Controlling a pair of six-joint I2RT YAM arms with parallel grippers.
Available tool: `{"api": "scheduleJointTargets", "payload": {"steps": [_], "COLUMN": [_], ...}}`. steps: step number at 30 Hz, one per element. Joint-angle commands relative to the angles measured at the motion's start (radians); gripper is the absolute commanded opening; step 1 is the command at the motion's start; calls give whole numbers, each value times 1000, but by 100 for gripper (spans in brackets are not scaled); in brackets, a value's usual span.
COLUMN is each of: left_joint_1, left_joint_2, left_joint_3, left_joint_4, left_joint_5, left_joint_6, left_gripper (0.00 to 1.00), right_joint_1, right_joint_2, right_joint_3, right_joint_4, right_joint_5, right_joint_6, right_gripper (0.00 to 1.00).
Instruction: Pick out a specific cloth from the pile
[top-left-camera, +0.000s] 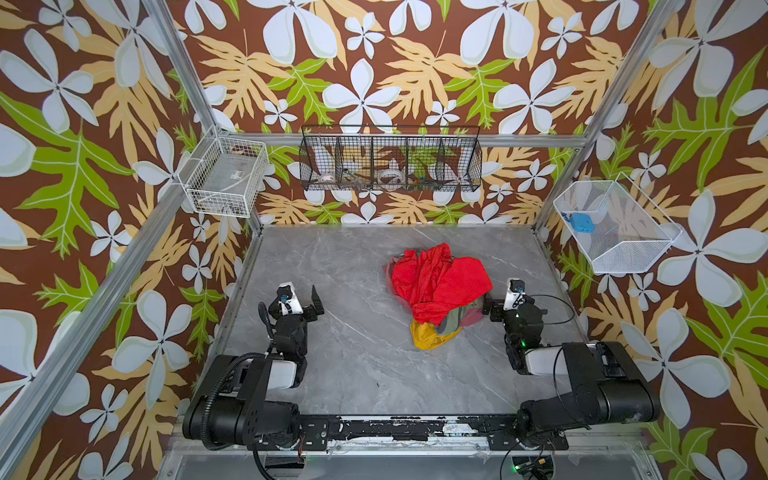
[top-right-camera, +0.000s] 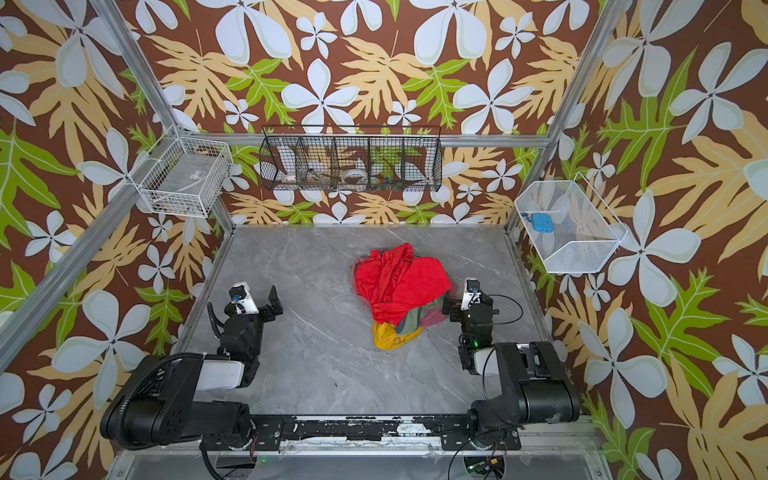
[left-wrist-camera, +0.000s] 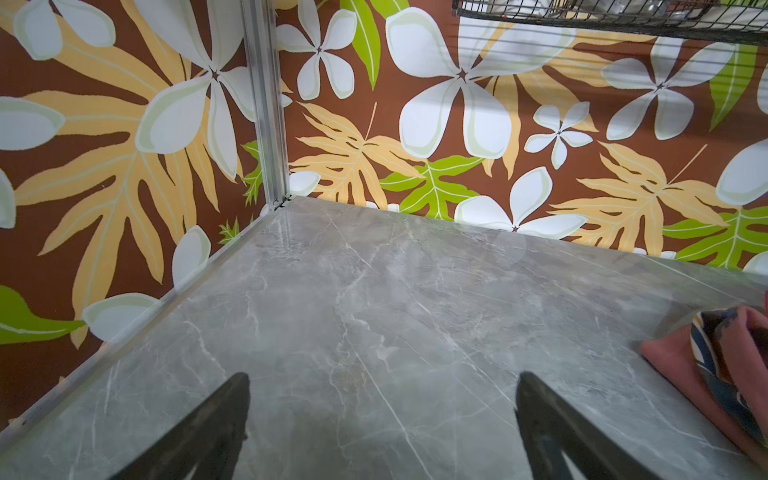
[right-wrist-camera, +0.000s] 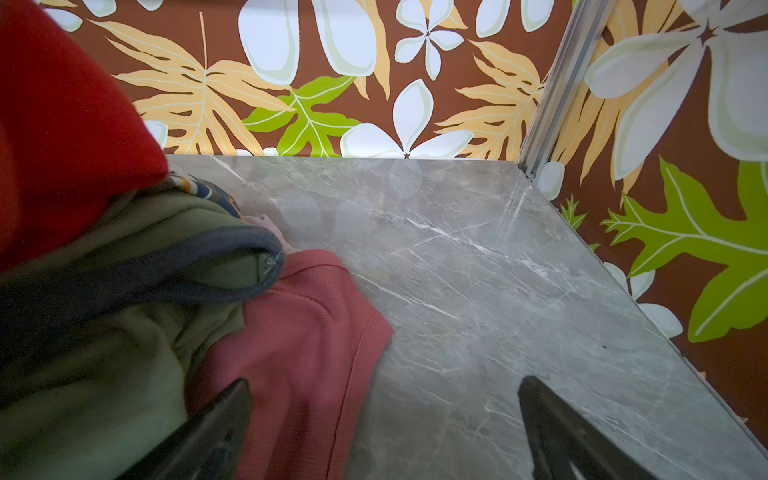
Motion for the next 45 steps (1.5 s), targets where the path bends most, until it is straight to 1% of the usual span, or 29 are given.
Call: {"api": "scheduleJointTargets", "payload": {"steps": [1,25,27,28,29,30,31,32,33,35,37,39,41,43,45], "left_joint_1": [2,2,2,2,2,2,2,2,0,-6,-44,-101,-155,-223,-316], "left_joint_2": [1,1,-13,-36,-70,-110,-134,-154,-173,-212,-250,-267,-270,-278,-286], "left_joint_3": [5,6,12,28,67,118,181,242,283,299,283,290,299,291,273], "left_joint_4": [17,15,-7,-54,-154,-301,-440,-577,-662,-706,-687,-704,-730,-739,-740], "left_joint_5": [5,11,0,-11,-30,-55,-84,-107,-96,-35,-55,-102,-103,-113,-146], "left_joint_6": [-5,-5,-6,-11,-20,-48,-87,-142,-158,-212,-238,-253,-282,-309,-328], "left_gripper": [100,100,100,100,100,100,100,100,100,100,100,100,100,100,100], "right_joint_1": [0,0,1,0,0,-3,-15,-31,-38,-40,-41,-45,-45,-46,-45], "right_joint_2": [-2,-5,-14,-40,-84,-139,-179,-225,-271,-359,-444,-529,-598,-653,-703], "right_joint_3": [-1,-4,-8,4,24,56,87,100,94,75,75,84,73,54,21], "right_joint_4": [17,22,29,-17,-89,-210,-323,-408,-463,-553,-664,-786,-848,-885,-893], "right_joint_5": [-1,-1,20,39,66,97,99,86,83,80,71,56,21,-13,-78], "right_joint_6": [2,1,10,18,30,61,99,140,165,195,210,251,290,351,421], "right_gripper": [100,100,99,99,99,100,100,99,99,100,100,100,100,100,99]}}
